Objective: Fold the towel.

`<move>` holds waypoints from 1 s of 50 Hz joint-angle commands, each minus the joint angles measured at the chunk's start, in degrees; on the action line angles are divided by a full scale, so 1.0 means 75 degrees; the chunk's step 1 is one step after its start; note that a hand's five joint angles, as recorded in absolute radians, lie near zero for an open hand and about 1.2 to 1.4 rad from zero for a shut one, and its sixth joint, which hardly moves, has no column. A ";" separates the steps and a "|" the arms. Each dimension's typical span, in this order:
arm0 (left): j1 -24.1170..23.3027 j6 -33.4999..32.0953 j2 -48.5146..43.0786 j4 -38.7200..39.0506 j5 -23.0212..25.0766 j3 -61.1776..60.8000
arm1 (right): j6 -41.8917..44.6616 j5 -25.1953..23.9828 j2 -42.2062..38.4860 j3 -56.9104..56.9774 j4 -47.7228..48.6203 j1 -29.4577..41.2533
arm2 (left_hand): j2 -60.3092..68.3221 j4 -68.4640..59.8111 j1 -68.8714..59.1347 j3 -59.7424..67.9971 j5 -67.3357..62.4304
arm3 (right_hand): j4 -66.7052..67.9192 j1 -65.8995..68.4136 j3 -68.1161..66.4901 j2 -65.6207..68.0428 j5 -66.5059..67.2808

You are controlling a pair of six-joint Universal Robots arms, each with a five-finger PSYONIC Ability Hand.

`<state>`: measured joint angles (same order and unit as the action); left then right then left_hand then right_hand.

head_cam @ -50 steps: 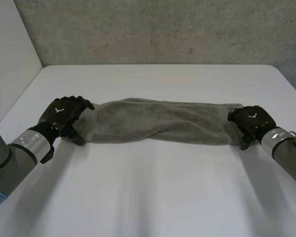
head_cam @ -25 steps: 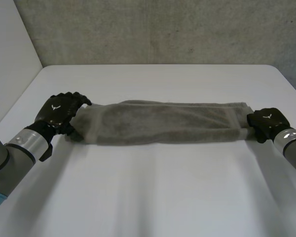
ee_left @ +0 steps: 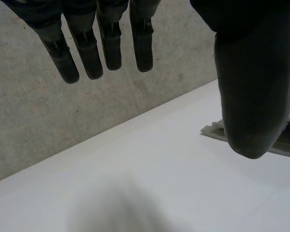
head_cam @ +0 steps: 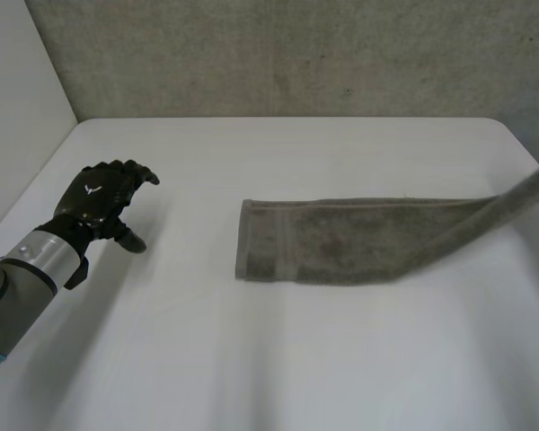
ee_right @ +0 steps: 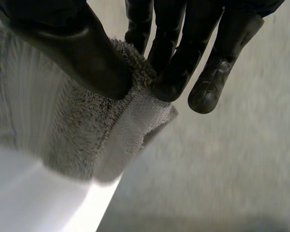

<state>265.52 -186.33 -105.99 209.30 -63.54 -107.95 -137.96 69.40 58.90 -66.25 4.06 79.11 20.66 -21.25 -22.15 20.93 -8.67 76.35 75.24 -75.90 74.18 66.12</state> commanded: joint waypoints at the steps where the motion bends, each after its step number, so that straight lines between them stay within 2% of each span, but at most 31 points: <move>1: 0.0000 0.0000 -0.0001 0.0055 0.0000 -0.0020 | 0.0044 0.0086 0.0209 0.0139 -0.0002 0.2583 | -0.0361 0.0440 0.0560 -0.0396 0.0095 | 0.0487 0.0634 -0.0547 0.0776 0.0518; 2: -0.0011 0.0000 -0.0001 0.0055 -0.0012 -0.0020 | 0.0044 0.0087 0.0209 0.0138 -0.0002 0.2589 | -0.0361 0.0440 0.0560 -0.0396 0.0095 | 0.0487 0.0634 -0.0547 0.0776 0.0518; 4: -0.0011 0.0000 -0.0001 0.0055 -0.0012 -0.0020 | 0.0044 0.0122 -0.0093 0.0150 0.0033 0.4162 | -0.0361 0.0440 0.0560 -0.0396 0.0095 | 0.0487 0.0634 -0.0547 0.0776 0.0518; 5: -0.0011 0.0000 -0.0001 0.0055 -0.0012 -0.0020 | 0.0044 0.0122 -0.0096 0.0150 0.0033 0.4171 | -0.0361 0.0440 0.0560 -0.0396 0.0095 | 0.0487 0.0634 -0.0547 0.0776 0.0518; 7: 0.0000 0.0000 -0.0001 0.0055 -0.0012 -0.0032 | 0.0067 0.0122 -0.0725 0.0197 0.0045 0.5361 | -0.0361 0.0440 0.0560 -0.0396 0.0095 | 0.0487 0.0634 -0.0547 0.0776 0.0518; 10: 0.0000 0.0000 -0.0001 0.0055 -0.0024 -0.0044 | 0.0079 0.0157 -0.1068 0.0279 0.0010 0.5812 | -0.0361 0.0440 0.0560 -0.0396 0.0095 | 0.0487 0.0634 -0.0547 0.0776 0.0518; 12: 0.0000 0.0000 -0.0001 0.0055 -0.0012 -0.0102 | 0.0184 0.0332 -0.1780 0.0396 -0.0014 0.6430 | -0.0361 0.0440 0.0560 -0.0396 0.0095 | 0.0487 0.0634 -0.0547 0.0776 0.0518; 16: 0.0047 0.0000 0.0034 0.0067 -0.0012 -0.0149 | 0.0524 0.0626 -0.2252 0.0537 -0.0002 0.6667 | -0.0361 0.0440 0.0560 -0.0396 0.0095 | 0.0487 0.0634 -0.0547 0.0776 0.0518; 17: 0.0082 -0.0011 0.0058 0.0067 0.0000 -0.0173 | 0.0687 0.0800 -0.2298 0.0606 0.0033 0.6714 | -0.0383 0.0463 0.0582 -0.0419 0.0117 | -0.0349 -0.0202 0.0289 -0.0060 -0.0318; 18: 0.0082 -0.0011 0.0058 0.0067 0.0000 -0.0173 | 0.0735 0.0906 -0.2264 0.0654 0.0057 0.6726 | -0.0383 0.0463 0.0582 -0.0419 0.0118 | -0.2667 -0.2519 0.2607 -0.2378 -0.2636; 19: 0.0082 0.0000 0.0058 0.0078 0.0000 -0.0173 | 0.0735 0.0907 -0.2264 0.0654 0.0057 0.6726 | -0.0383 0.0463 0.0582 -0.0419 0.0118 | -0.2690 -0.2543 0.2630 -0.2401 -0.2659; 20: 0.0094 0.0000 0.0058 0.0090 0.0000 -0.0173 | 0.0677 0.1034 -0.2125 0.0689 0.0103 0.6714 | -0.0383 0.0463 0.0582 -0.0419 0.0118 | -0.6820 -0.6673 0.6760 -0.6531 -0.6789; 21: 0.0094 0.0000 0.0058 0.0090 0.0000 -0.0173 | 0.0676 0.1036 -0.2123 0.0689 0.0104 0.6714 | -0.0383 0.0463 0.0582 -0.0419 0.0118 | -0.6861 -0.6714 0.6801 -0.6572 -0.6830; 22: 0.0094 0.0000 0.0058 0.0113 0.0000 -0.0173 | 0.0537 0.1129 -0.1937 0.0631 0.0162 0.6656 | -0.0383 0.0463 0.0582 -0.0419 0.0118 | -0.8846 -0.8699 0.8787 -0.8558 -0.8816; 29: 0.0094 -0.0011 0.0058 0.0195 0.0000 -0.0173 | -0.0648 0.1352 -0.0963 -0.0096 0.0279 0.6199 | -0.0383 0.0463 0.0582 -0.0419 0.0118 | -0.8846 -0.8699 0.8787 -0.8558 -0.8816; 32: 0.0082 0.0000 0.0058 0.0195 0.0000 -0.0173 | -0.1372 0.1341 -0.0005 -0.1194 0.0280 0.5475 | -0.0383 0.0463 0.0582 -0.0419 0.0118 | -0.8846 -0.8699 0.8787 -0.8558 -0.8816; 35: 0.0082 0.0000 0.0081 0.0184 0.0000 -0.0185 | -0.1515 0.1305 0.0256 -0.1596 0.0279 0.5226 | -0.0383 0.0463 0.0582 -0.0419 0.0118 | -0.8846 -0.8699 0.8787 -0.8558 -0.8816; 37: 0.0071 0.0000 0.0163 0.0184 0.0012 -0.0254 | -0.1725 0.1224 0.0559 -0.2307 0.0314 0.4701 | -0.0383 0.0463 0.0582 -0.0419 0.0118 | -0.8846 -0.8699 0.8787 -0.8558 -0.8816; 43: -0.0047 0.0000 0.0386 0.0195 0.0012 -0.0325 | -0.1761 0.1001 0.0701 -0.3119 0.0432 0.3867 | -0.0406 0.0485 0.0605 -0.0441 0.0140 | -0.8846 -0.8699 0.8787 -0.8558 -0.8816; 45: -0.0233 0.0023 0.0444 0.0195 0.0012 -0.0314 | -0.1714 0.0721 0.0690 -0.3504 0.0676 0.3412 | -0.0406 0.0485 0.0605 -0.0441 0.0140 | -0.8846 -0.8699 0.8787 -0.8558 -0.8816; 49: -0.0514 0.0152 0.0480 0.0195 0.0000 -0.0243 | -0.1738 0.0356 0.0678 -0.3787 0.0983 0.3105 | -0.0406 0.0485 0.0605 -0.0441 0.0140 | -0.8846 -0.8699 0.8787 -0.8558 -0.8816; 50: -0.0620 0.0245 0.0480 0.0195 0.0000 -0.0220 | -0.1738 0.0194 0.0608 -0.3869 0.1122 0.3035 | -0.0384 0.0463 0.0583 -0.0419 0.0118 | -0.8081 -0.7933 0.8021 -0.7792 -0.8050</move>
<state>263.94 -186.05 -102.83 210.76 -63.48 -110.24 -151.26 74.87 64.42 -92.36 9.05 105.19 20.57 -20.99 -22.15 20.91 -8.53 14.75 13.21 -14.23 13.48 3.68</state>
